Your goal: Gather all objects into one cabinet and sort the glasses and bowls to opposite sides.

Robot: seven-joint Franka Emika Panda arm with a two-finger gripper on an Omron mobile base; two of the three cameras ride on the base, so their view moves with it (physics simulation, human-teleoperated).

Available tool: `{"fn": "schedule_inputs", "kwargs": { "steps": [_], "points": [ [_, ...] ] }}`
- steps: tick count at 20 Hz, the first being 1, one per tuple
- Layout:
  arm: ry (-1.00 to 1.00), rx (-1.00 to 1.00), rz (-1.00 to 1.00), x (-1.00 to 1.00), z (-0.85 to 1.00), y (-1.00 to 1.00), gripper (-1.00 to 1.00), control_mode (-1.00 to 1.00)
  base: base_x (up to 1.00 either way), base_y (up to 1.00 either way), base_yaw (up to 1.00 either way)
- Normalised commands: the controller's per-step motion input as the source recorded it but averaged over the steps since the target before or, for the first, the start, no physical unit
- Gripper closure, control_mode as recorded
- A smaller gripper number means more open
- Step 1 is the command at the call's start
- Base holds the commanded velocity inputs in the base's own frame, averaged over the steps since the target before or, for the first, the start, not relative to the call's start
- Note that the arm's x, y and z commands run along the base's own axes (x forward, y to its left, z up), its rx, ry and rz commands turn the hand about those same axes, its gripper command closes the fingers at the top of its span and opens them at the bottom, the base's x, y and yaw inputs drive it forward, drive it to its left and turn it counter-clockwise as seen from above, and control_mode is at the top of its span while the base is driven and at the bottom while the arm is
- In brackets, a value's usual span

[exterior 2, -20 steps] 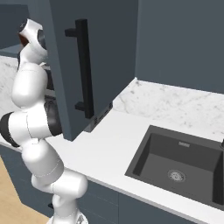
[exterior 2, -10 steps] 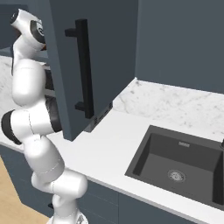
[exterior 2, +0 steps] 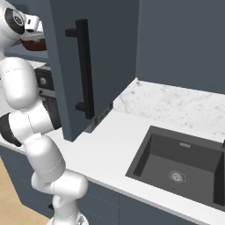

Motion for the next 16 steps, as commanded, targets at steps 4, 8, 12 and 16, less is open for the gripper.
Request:
{"fn": "schedule_inputs", "kwargs": {
  "steps": [4, 8, 12, 16],
  "points": [
    [0.22, 0.00, 0.03, -1.00, -0.14, 0.29, -1.00, -1.00, 0.00, 0.00, 0.00],
    [0.16, 0.00, 0.01, -1.00, -0.45, 0.31, -1.00, -1.00, 0.00, 0.00, 0.00],
    [0.05, -0.03, 0.02, -1.00, -0.88, 0.29, -1.00, -1.00, 0.00, 0.00, 0.00],
    [0.01, -0.06, 0.01, -1.00, -1.00, 0.15, -1.00, -1.00, 0.00, 0.00, 0.00]
  ]
}}
